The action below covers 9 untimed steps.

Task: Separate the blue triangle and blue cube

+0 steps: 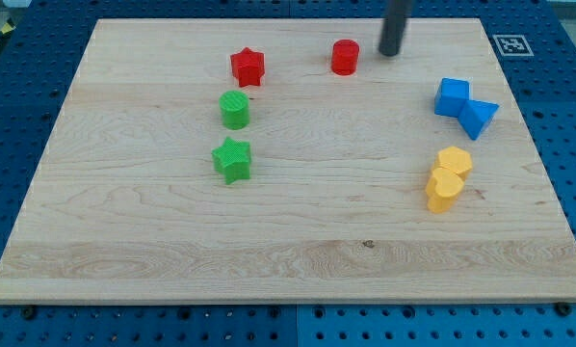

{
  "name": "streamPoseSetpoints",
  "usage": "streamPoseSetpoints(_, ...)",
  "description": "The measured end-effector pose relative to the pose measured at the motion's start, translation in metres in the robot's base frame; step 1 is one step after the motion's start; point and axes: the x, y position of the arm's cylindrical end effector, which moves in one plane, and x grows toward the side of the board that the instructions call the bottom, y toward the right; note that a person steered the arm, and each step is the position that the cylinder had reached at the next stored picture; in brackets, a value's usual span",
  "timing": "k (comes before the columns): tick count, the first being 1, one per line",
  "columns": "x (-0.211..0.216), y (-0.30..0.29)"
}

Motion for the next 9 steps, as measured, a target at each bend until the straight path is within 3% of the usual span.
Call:
streamPoseSetpoints(2,0.042,0.113)
streamPoseSetpoints(3,0.098,0.126)
streamPoseSetpoints(4,0.121,0.123)
streamPoseSetpoints(6,0.122,0.087)
streamPoseSetpoints(9,0.139,0.081)
